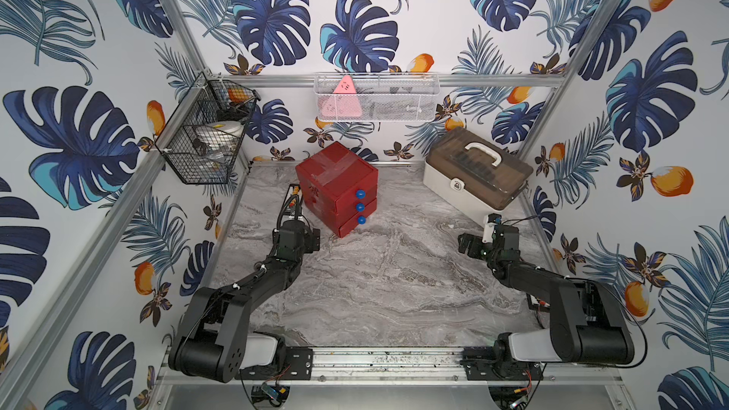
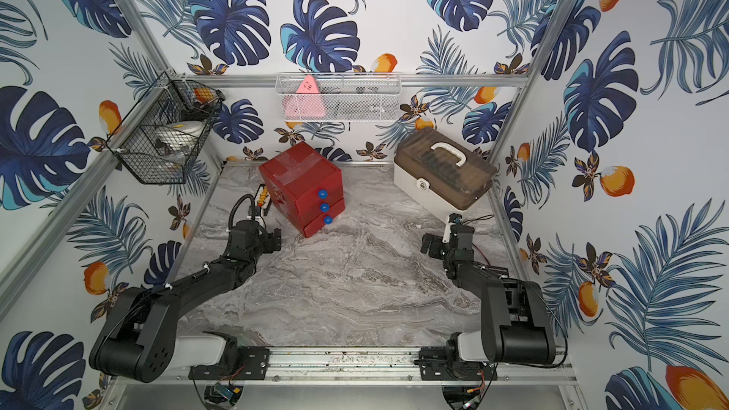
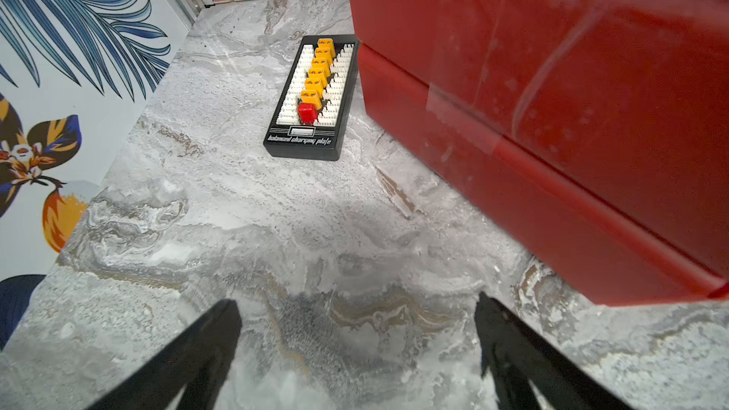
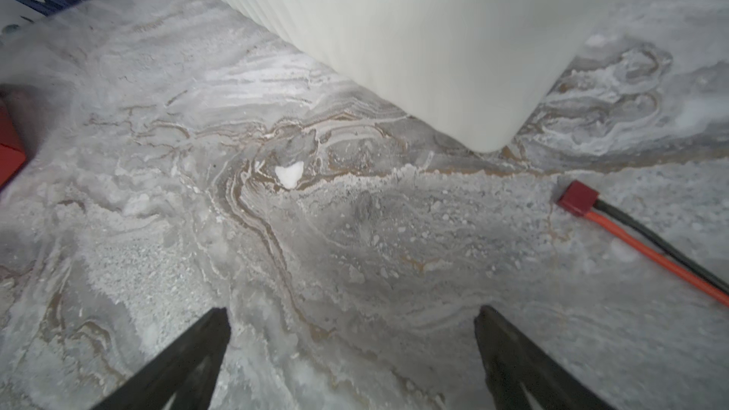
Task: Place the fruit knives into the drawer by color
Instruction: Reset both arms
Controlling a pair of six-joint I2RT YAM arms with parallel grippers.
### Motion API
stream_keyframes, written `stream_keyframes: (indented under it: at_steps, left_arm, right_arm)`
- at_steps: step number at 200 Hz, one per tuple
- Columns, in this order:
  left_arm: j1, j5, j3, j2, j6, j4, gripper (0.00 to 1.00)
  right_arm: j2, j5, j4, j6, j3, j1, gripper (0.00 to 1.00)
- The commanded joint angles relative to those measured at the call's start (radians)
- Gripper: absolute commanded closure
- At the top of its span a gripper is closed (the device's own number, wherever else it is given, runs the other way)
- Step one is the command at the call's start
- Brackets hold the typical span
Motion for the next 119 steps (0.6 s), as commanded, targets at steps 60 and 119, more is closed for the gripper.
stream_keyframes:
  at_steps: [60,119]
  left_arm:
    - [0.047,0.179,-0.081,0.136,0.010,0.390,0.01]
    - [0.077,0.165,-0.125,0.306,0.027,0.669,0.01]
  right_arm:
    - [0.155,-0.021,0.240,-0.062,0.075,-0.012,0.00]
    - [0.241,-0.144,0.220,-0.121,0.140,-0.020,0.00]
